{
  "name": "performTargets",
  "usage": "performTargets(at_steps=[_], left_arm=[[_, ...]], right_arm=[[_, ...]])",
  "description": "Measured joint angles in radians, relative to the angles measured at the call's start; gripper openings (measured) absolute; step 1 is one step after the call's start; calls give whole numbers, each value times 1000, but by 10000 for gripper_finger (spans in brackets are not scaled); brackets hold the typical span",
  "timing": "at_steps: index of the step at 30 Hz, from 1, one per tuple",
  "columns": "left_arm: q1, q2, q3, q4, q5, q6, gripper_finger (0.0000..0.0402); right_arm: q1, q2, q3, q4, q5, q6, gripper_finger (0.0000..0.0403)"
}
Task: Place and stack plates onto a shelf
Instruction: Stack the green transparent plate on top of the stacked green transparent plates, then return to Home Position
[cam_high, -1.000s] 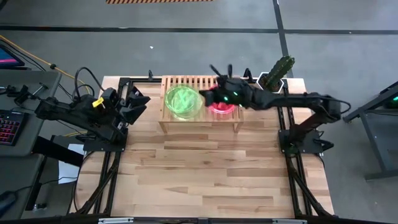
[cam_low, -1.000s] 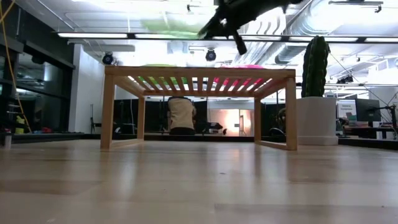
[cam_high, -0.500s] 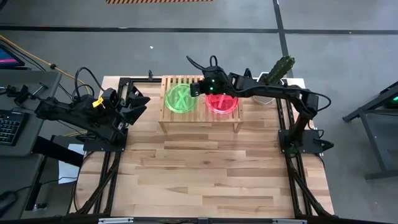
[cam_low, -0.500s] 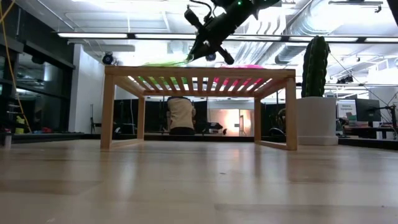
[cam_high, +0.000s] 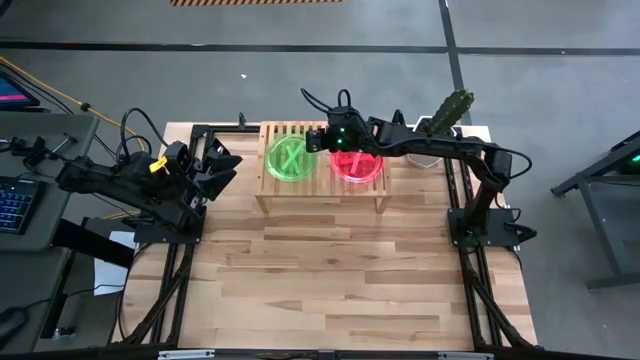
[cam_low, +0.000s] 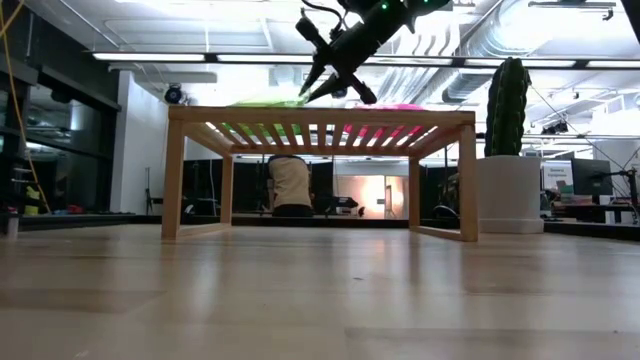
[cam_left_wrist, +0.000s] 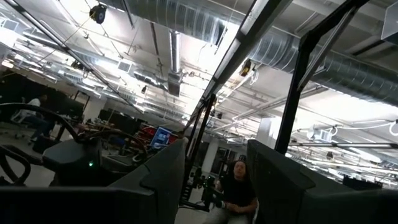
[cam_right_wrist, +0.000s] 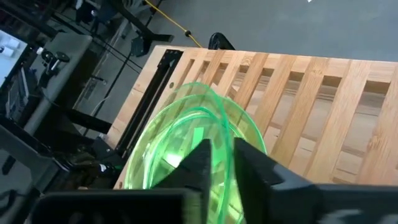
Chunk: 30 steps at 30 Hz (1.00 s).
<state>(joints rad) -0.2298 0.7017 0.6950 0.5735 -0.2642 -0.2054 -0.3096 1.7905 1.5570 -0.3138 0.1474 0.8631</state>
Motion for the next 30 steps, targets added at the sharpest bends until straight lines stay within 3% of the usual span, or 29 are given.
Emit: performTargets(at_steps=[8,12,19,24,30], left_arm=[[0,0,0,0,11,0,162],[0,0,0,0,12,0,162],[0,0,0,-10,12,7,162],[0,0,0,-41,11,51,162],[0,0,0,-89,-23,53,162]], right_arm=[[0,-2,0,5,-1,-32,183],[-5,-19,0,-4,-20,-84,223],[-5,-131,-1,-105,-86,-251,232],[53,-230,-1,-342,-97,-389,232],[176,-307,-1,-596,-58,-437,232]])
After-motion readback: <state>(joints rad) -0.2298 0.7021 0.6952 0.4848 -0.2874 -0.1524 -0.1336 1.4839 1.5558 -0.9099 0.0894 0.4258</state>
